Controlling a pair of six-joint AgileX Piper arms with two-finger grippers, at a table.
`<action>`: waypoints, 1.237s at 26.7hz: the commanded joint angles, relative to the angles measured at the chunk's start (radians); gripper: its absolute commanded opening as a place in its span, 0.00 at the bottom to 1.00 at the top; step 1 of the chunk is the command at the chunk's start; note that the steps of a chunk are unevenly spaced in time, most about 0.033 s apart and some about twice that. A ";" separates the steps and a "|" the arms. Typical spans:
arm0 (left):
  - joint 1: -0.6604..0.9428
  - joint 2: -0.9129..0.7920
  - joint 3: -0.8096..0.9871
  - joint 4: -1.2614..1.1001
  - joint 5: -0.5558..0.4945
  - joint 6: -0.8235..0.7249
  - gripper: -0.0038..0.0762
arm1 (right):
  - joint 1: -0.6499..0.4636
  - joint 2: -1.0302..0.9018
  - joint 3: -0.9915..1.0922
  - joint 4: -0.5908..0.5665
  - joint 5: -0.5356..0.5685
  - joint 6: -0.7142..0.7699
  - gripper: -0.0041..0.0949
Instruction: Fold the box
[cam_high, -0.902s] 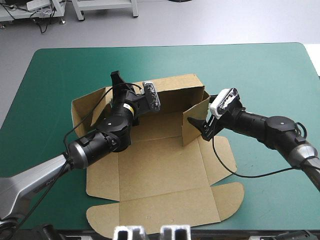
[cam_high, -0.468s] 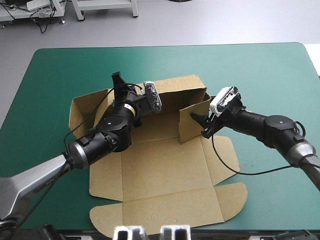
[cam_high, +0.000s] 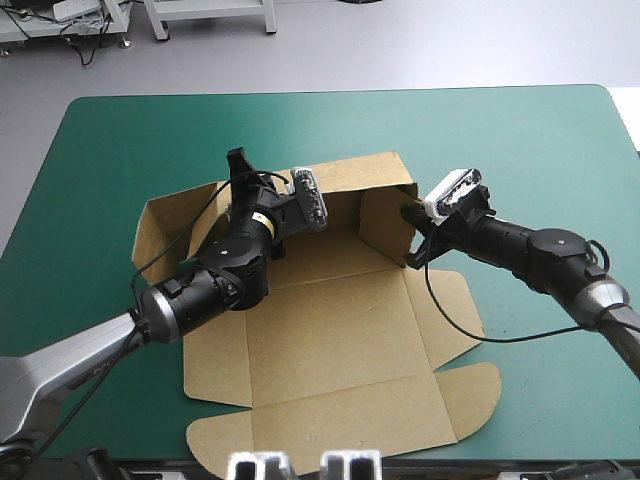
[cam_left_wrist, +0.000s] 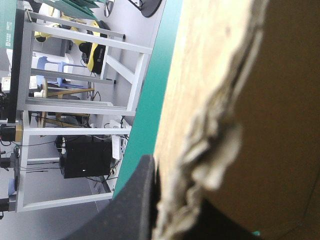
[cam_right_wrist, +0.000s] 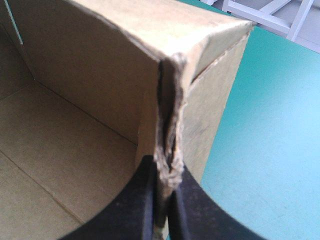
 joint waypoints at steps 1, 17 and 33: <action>-0.011 -0.035 -0.034 0.042 -0.011 -0.012 0.07 | 0.004 -0.024 -0.030 0.008 0.065 -0.007 0.02; -0.107 -0.048 -0.034 -0.004 0.065 -0.015 0.94 | 0.004 -0.024 -0.030 0.020 -0.012 0.021 0.02; -0.383 -0.111 -0.304 -0.115 0.248 0.183 0.07 | 0.004 -0.028 -0.253 -0.564 0.154 0.538 0.02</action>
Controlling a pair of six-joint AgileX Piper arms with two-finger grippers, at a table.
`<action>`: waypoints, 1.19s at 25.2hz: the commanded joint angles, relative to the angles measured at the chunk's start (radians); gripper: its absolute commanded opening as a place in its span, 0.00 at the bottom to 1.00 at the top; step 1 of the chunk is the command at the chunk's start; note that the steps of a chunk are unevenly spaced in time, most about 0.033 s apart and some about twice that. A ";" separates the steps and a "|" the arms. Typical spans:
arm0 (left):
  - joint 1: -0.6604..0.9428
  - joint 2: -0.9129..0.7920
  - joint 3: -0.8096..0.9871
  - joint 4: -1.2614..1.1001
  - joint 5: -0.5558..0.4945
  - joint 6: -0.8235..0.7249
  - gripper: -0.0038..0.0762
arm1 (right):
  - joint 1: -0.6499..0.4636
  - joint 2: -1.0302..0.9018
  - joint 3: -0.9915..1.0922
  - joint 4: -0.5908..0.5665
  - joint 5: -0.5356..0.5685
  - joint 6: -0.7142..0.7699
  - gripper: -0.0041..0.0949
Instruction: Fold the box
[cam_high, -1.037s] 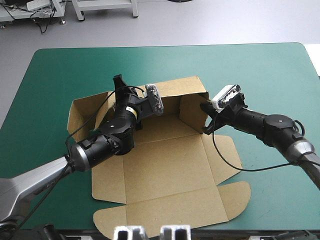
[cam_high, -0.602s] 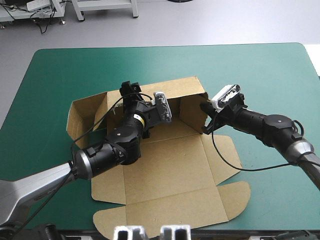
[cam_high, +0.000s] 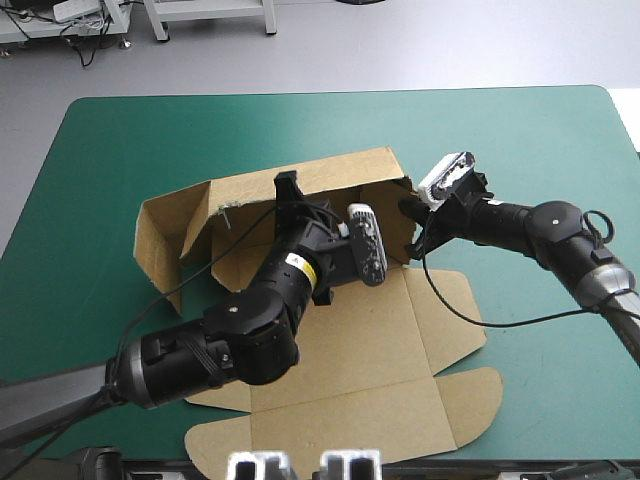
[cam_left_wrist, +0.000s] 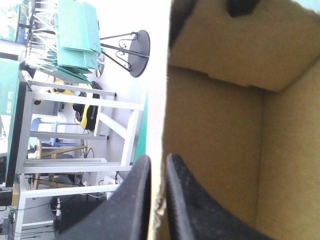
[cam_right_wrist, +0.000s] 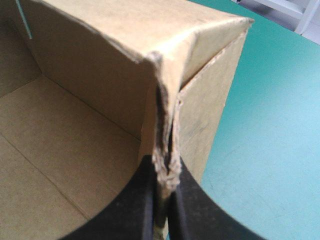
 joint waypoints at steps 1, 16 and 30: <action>0.039 -0.044 -0.135 -0.005 -0.020 0.056 0.07 | 0.002 -0.028 -0.129 -0.232 0.124 0.209 0.02; 1.083 -0.044 -0.445 -1.281 0.077 0.486 0.07 | 0.002 -0.009 -0.508 -0.891 0.568 0.854 0.02; 1.253 -0.040 -0.445 -1.302 0.160 0.490 0.06 | 0.002 0.382 -0.762 -0.903 0.700 0.976 0.02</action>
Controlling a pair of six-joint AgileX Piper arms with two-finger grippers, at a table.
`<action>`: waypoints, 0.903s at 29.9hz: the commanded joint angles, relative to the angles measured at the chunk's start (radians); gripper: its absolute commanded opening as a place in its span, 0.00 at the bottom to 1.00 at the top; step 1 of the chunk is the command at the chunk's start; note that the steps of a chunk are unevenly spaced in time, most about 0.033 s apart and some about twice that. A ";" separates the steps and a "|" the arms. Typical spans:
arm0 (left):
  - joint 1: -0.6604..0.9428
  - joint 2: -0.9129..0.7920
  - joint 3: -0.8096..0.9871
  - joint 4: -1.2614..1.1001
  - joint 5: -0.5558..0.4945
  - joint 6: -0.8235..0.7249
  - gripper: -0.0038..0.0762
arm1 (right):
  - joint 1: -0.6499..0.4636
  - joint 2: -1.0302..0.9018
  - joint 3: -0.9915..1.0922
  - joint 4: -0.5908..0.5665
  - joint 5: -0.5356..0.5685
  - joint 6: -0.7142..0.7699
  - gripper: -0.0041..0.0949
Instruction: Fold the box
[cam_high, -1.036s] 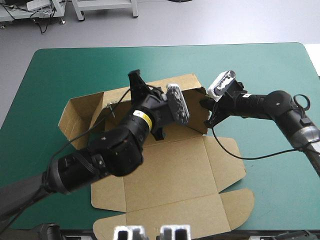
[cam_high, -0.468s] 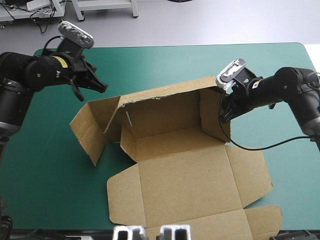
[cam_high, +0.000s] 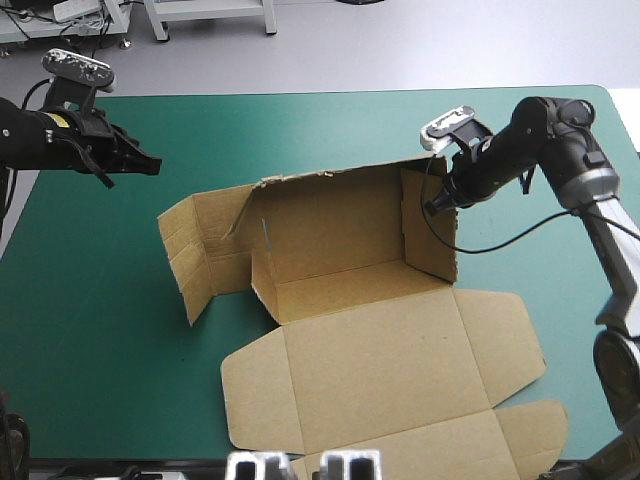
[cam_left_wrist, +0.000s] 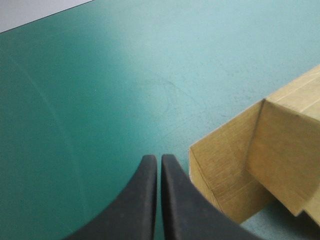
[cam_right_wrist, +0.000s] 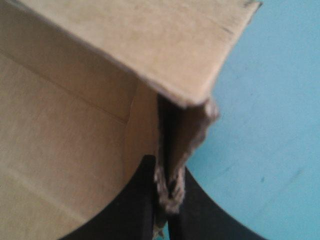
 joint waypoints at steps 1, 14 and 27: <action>0.000 -0.030 -0.033 -0.032 -0.040 0.000 0.06 | 0.003 0.107 -0.106 0.013 0.027 0.002 0.02; 0.000 -0.027 -0.033 0.115 -0.001 -0.013 0.06 | 0.003 0.218 -0.360 0.013 0.027 0.121 0.64; 0.000 -0.027 0.085 0.195 0.005 -0.069 0.06 | 0.003 0.070 -0.355 -0.077 0.027 0.164 0.74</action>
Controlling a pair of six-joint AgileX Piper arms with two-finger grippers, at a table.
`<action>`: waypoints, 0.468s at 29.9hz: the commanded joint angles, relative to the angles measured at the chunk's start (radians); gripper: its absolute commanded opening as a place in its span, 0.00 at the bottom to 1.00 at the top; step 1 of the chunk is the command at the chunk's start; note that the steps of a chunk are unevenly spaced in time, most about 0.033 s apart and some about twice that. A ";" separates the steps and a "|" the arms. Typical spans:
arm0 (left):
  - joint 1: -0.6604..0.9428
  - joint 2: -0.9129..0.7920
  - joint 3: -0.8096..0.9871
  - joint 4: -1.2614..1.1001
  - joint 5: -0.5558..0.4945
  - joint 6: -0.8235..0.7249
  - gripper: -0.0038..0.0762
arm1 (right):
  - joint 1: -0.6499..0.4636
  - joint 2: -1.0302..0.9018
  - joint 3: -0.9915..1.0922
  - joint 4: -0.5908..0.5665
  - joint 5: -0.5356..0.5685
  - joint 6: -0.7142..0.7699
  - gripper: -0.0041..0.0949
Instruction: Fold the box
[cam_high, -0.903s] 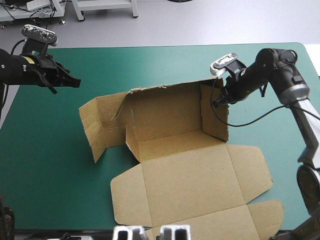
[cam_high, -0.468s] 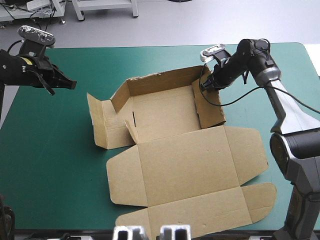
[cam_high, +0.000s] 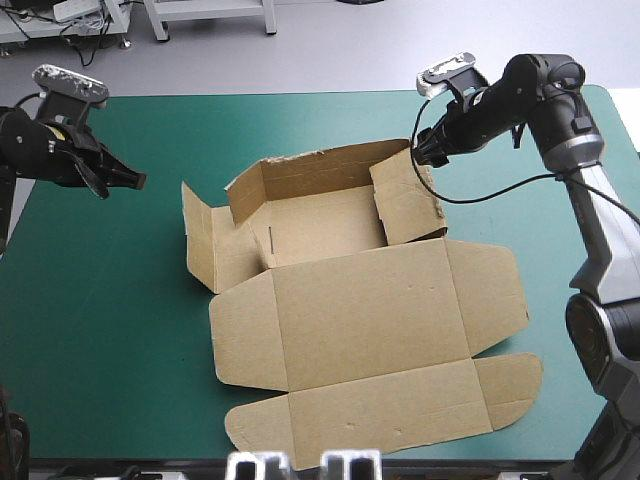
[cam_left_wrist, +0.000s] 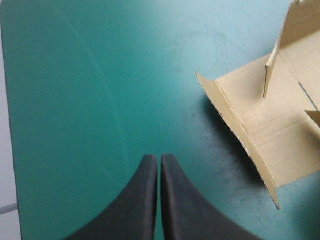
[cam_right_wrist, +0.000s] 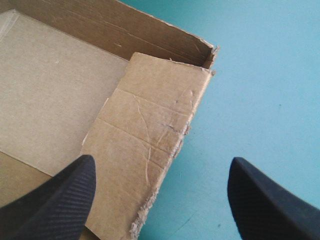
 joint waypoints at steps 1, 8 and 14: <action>0.000 -0.028 0.053 -0.002 -0.031 -0.018 0.06 | 0.002 -0.048 -0.014 -0.052 0.020 0.044 0.74; 0.000 -0.069 0.219 -0.003 -0.129 -0.060 0.06 | 0.002 -0.017 0.138 -0.027 0.020 0.063 0.74; 0.000 -0.165 0.299 0.001 -0.144 -0.063 0.06 | 0.002 0.066 0.165 0.106 -0.004 0.038 0.74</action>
